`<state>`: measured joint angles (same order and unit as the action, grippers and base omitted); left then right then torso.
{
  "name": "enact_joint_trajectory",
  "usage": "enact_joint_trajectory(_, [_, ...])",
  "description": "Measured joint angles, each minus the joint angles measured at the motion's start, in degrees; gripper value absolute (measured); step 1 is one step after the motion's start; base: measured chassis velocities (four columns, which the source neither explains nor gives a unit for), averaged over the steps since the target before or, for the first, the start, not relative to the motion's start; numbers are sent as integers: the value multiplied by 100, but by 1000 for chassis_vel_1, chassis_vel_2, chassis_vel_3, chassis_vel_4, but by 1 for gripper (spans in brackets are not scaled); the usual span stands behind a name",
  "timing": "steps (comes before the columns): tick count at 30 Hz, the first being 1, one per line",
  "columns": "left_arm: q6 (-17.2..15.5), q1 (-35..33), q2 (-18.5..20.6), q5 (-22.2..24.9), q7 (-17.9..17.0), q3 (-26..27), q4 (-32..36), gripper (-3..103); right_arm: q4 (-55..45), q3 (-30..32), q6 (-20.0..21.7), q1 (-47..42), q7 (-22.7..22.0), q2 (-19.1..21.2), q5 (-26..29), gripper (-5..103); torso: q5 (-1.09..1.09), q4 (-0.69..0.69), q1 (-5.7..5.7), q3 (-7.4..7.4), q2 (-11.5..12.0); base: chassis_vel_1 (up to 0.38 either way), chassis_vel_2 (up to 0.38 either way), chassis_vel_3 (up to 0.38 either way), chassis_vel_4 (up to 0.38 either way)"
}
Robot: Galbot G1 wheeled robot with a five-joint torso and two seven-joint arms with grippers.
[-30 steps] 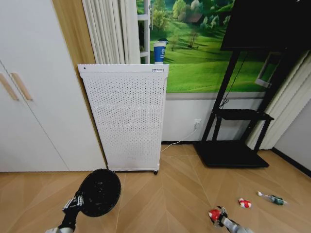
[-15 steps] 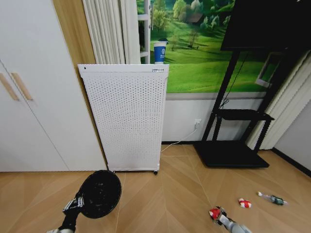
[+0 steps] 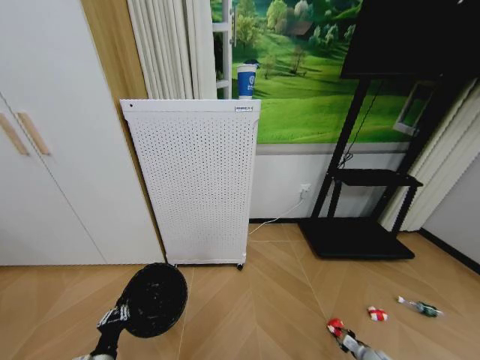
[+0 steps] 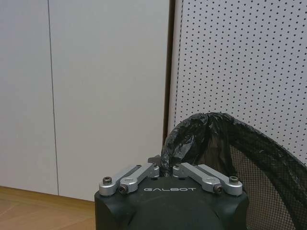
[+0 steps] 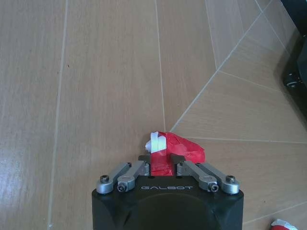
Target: Pick up the trash bin and place the garbage on the floor into it.
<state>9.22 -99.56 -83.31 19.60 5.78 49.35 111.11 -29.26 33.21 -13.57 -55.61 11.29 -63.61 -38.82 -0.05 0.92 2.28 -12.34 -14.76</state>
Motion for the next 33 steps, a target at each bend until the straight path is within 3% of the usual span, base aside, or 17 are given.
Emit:
enact_joint_trajectory(2, [2, -5, 4, 2, 2, 0, -2, 6, -17, 6, 0, -11, -36, -26, 12, 16, 2, 0, 0, 0, 0, 0, 0, 0, 0])
enact_joint_trajectory(11, [3, 58, 57, 40, 2, -40, -34, 6, -232, 36, -27, -191, -65, 44, 292, 15, 11, -2, 1, -1, 1, 0, 0, 0, 0])
enact_joint_trajectory(16, [21, 248, 188, 103, 47, -98, -191, 6, -675, 68, -140, -464, -3, 201, 848, 14, 5, -1, 1, -1, 0, 0, 0, 0, 0])
enact_joint_trajectory(18, [43, 398, 332, 220, 118, -155, -348, 6, -1005, 34, -284, -693, 93, 301, 1431, 14, 6, -3, 1, -1, 0, 0, 0, 0, 0])
enact_joint_trajectory(22, [112, 719, 636, 333, 273, -351, -726, 6, -1581, 20, -540, -1115, 207, 392, 2017, 14, 4, 1, 1, -1, 0, 0, 0, 0, 0])
enact_joint_trajectory(33, [192, 1214, 1191, 523, 397, -1080, -1343, 6, -3599, -82, -670, -2041, 465, 160, 2869, 14, 8, -2, 1, -1, 1, 0, 0, 0, 0])
